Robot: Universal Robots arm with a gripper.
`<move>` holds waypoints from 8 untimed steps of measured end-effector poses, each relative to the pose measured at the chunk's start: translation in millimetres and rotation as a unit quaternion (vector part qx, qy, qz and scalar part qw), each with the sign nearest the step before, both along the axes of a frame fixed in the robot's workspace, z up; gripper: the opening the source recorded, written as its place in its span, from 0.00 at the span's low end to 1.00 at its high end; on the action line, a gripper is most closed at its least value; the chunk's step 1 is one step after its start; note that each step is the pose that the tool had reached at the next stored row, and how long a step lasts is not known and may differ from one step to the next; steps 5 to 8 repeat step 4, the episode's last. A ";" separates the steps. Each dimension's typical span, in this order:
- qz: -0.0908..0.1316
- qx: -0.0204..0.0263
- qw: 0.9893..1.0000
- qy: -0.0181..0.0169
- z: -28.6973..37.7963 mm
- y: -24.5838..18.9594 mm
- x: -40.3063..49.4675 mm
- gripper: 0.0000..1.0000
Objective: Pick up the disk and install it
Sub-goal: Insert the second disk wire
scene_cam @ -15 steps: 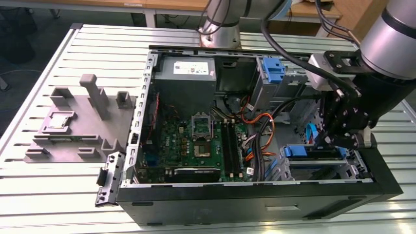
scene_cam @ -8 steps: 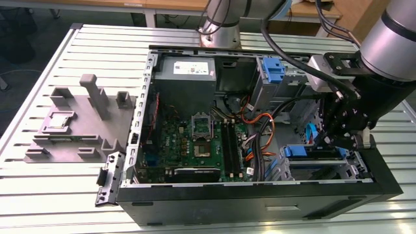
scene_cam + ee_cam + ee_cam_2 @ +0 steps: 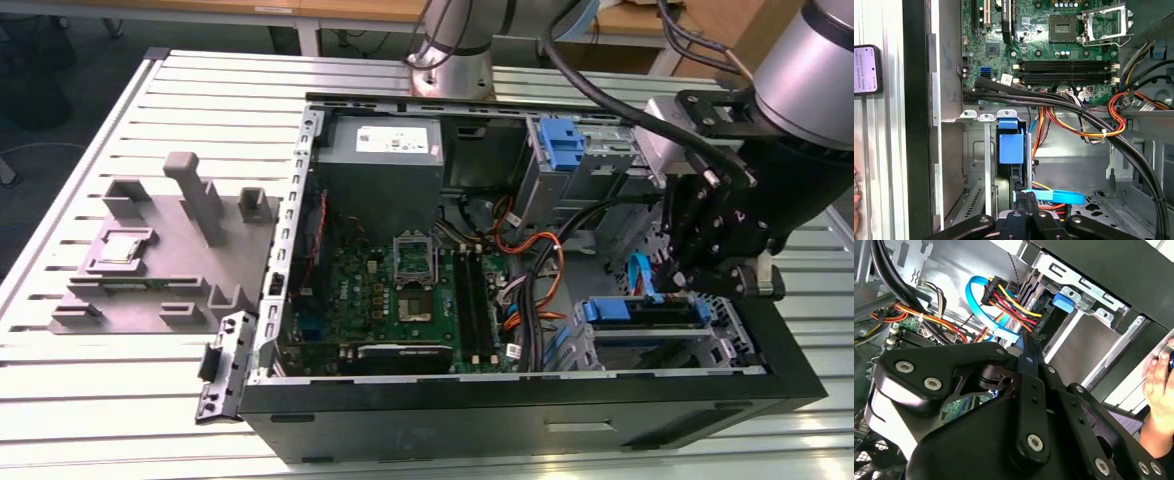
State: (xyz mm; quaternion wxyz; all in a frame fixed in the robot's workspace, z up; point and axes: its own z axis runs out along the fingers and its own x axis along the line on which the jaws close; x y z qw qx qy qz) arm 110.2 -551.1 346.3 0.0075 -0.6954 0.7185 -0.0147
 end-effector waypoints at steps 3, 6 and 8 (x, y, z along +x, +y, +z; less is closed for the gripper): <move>0.000 0.000 1.000 0.000 0.5 0.0 0.0 0.10; 0.000 0.000 1.000 0.000 0.6 0.0 0.0 0.10; 0.000 0.000 1.000 0.000 0.6 0.0 0.0 0.10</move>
